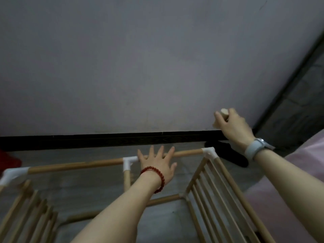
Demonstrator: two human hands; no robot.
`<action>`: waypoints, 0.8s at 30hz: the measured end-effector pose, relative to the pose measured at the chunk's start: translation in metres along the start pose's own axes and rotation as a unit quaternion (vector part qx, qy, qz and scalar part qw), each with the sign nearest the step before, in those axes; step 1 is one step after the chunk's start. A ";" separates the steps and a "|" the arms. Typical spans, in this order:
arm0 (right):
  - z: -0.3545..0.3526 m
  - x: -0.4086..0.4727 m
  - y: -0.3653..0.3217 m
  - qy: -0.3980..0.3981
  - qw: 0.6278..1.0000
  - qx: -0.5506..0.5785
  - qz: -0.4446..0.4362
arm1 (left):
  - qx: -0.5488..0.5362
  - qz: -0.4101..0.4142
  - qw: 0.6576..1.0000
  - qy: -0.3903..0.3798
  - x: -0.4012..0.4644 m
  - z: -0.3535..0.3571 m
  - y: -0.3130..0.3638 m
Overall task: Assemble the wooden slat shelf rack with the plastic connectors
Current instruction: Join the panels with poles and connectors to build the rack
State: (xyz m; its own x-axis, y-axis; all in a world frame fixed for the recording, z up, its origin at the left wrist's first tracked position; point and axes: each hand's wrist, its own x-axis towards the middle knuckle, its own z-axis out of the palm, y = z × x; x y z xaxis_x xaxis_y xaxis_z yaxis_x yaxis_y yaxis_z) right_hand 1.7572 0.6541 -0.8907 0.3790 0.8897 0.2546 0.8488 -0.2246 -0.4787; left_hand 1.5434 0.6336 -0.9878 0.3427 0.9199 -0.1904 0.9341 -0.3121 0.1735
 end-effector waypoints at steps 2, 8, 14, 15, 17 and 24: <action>-0.010 0.005 0.001 0.116 0.987 0.112 -0.011 | 0.037 -0.010 0.999 0.021 0.004 0.009 0.003; 0.034 -0.018 0.036 -0.096 0.988 -0.117 0.007 | 0.067 -0.006 0.997 0.030 0.004 0.011 0.005; 0.026 -0.015 0.024 0.023 0.999 0.039 0.002 | 0.067 0.001 0.998 0.019 0.006 0.012 0.004; 0.039 -0.031 0.033 -0.065 0.998 -0.025 0.002 | 0.068 0.003 0.998 0.012 0.006 0.011 0.004; 0.037 -0.031 0.036 -0.136 0.986 -0.093 -0.005 | 0.072 0.006 0.997 0.013 0.006 0.008 0.003; 0.034 -0.035 0.032 -0.062 0.994 -0.082 -0.039 | 0.064 0.009 0.998 -0.013 0.010 0.006 0.001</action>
State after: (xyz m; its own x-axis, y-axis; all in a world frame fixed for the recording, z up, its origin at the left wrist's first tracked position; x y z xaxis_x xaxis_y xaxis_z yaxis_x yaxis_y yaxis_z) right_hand 1.7581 0.6291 -0.9435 0.2703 0.9466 0.1757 0.9265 -0.2061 -0.3147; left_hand 1.5481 0.6408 -0.9951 0.3609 0.9076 -0.2144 0.9321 -0.3583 0.0523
